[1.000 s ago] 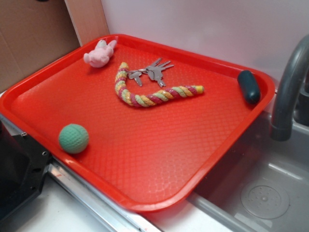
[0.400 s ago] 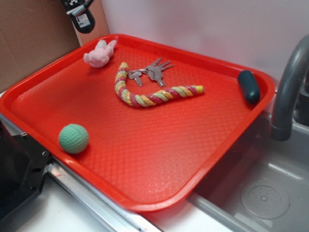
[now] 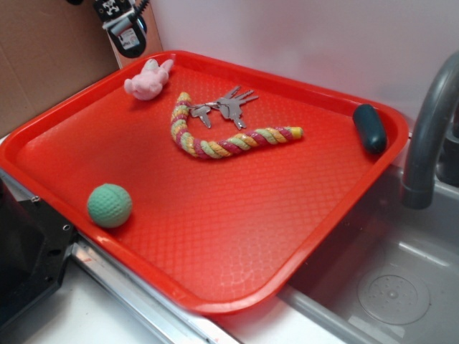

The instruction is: Grab the silver keys.

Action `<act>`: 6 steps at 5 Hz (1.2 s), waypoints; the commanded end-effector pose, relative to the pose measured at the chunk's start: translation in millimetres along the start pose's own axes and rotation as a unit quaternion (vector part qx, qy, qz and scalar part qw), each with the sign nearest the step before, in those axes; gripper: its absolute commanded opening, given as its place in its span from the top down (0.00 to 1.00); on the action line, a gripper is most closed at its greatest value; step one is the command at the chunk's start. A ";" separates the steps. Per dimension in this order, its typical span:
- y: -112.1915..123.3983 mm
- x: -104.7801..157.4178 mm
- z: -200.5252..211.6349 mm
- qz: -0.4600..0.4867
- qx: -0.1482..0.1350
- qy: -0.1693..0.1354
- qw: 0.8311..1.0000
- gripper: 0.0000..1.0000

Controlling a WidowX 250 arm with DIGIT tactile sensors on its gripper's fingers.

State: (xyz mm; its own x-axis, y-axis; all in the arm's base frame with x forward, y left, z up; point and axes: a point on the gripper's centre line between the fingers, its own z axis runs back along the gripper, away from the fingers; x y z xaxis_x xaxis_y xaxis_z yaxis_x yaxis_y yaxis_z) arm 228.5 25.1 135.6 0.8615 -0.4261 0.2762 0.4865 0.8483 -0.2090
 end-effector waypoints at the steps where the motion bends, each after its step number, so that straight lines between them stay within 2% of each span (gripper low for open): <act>1: -5.2 9.1 2.2 -0.005 0.013 -0.012 1.000 0.00; 2: 15.9 44.9 -57.3 -0.036 -0.011 0.021 0.999 0.00; 3: 17.8 49.4 -80.7 -0.034 -0.003 0.044 0.998 0.00; 4: 25.1 48.2 -95.1 -0.037 -0.007 0.058 0.998 0.00; 6: 17.8 38.7 -109.9 -0.045 -0.001 0.080 0.996 0.00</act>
State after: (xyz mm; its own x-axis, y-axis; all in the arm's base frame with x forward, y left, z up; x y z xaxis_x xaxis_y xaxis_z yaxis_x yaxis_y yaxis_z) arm 282.3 -1.3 36.9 0.8370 -0.5346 0.1166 0.5469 0.8098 -0.2125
